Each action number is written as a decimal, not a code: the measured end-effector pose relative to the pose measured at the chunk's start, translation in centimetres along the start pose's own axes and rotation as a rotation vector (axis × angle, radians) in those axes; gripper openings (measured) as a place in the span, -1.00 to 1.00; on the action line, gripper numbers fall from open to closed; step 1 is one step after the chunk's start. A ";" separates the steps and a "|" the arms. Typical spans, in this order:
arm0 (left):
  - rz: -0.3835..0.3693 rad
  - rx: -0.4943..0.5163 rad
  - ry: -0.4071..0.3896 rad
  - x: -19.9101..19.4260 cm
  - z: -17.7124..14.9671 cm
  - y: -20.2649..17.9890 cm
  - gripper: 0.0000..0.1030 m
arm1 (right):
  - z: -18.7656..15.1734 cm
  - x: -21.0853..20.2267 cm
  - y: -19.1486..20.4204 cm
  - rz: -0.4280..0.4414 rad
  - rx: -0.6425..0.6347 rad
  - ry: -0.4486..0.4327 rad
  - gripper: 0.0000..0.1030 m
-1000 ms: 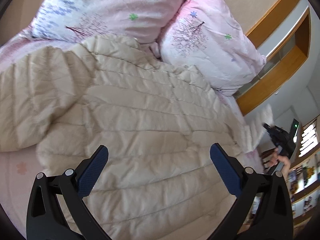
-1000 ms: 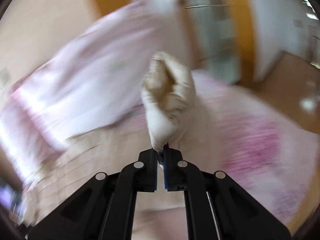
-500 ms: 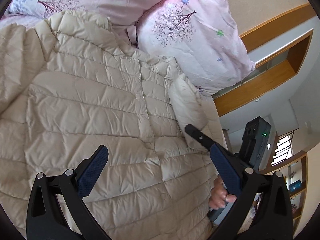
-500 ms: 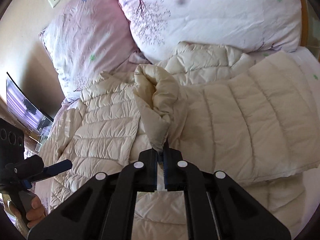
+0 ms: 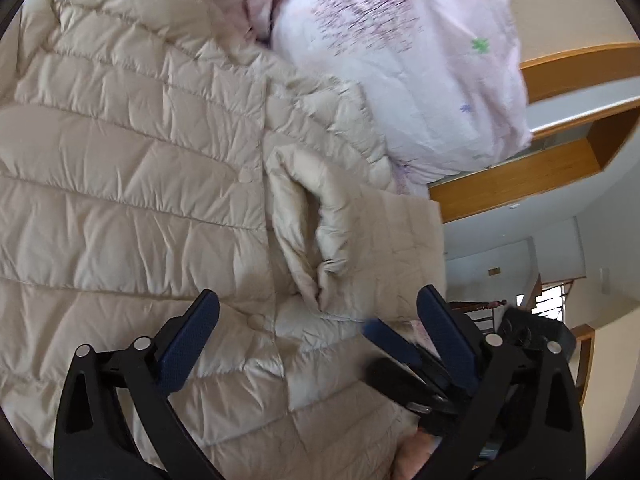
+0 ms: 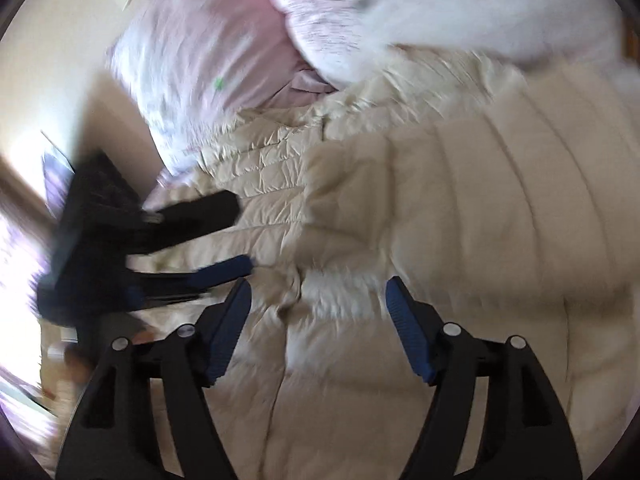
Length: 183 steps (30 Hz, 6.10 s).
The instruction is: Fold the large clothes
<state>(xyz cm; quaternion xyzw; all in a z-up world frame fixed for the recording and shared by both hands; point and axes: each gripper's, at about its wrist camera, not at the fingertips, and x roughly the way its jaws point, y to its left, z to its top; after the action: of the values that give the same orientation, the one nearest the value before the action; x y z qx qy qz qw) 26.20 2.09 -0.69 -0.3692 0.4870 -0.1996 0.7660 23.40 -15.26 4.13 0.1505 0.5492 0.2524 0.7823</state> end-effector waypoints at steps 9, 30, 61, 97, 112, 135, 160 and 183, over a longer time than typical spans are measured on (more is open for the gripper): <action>-0.025 -0.008 0.069 2.7 -0.2 -1.1 0.64 | -1.3 -5.8 -11.3 0.096 0.492 -0.173 0.30; 0.098 0.092 -0.199 -4.8 1.4 0.6 -0.88 | 0.6 -5.3 -14.8 -0.019 0.601 -0.307 -0.12; 0.260 -0.067 -0.370 -18.9 -5.9 10.7 0.16 | 4.0 9.7 11.6 -0.259 -0.354 -0.034 -0.52; 0.324 -0.442 -0.799 -34.8 -5.2 20.5 -0.87 | 2.2 2.7 7.2 -0.058 -0.187 0.052 0.33; 0.041 0.035 -0.551 -22.1 0.3 0.5 -0.87 | 1.9 -1.1 2.9 -0.094 -0.146 -0.030 0.36; 0.007 0.134 -0.257 -14.4 -3.4 3.0 0.66 | 0.6 -0.9 9.9 -0.085 -0.508 -0.125 0.32; 0.146 -0.089 -0.288 -14.2 -1.4 12.0 0.66 | 2.8 0.5 5.9 -0.076 -0.191 -0.164 -0.12; 0.472 0.201 -0.435 -21.0 -9.7 9.8 0.94 | 3.6 0.1 -2.9 -0.016 0.152 -0.117 -0.87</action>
<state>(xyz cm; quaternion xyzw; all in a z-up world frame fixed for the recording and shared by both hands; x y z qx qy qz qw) 7.60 18.82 1.97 -0.2028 0.3619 0.0199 0.9097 27.50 -17.44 3.81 0.2197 0.5213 0.1945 0.8014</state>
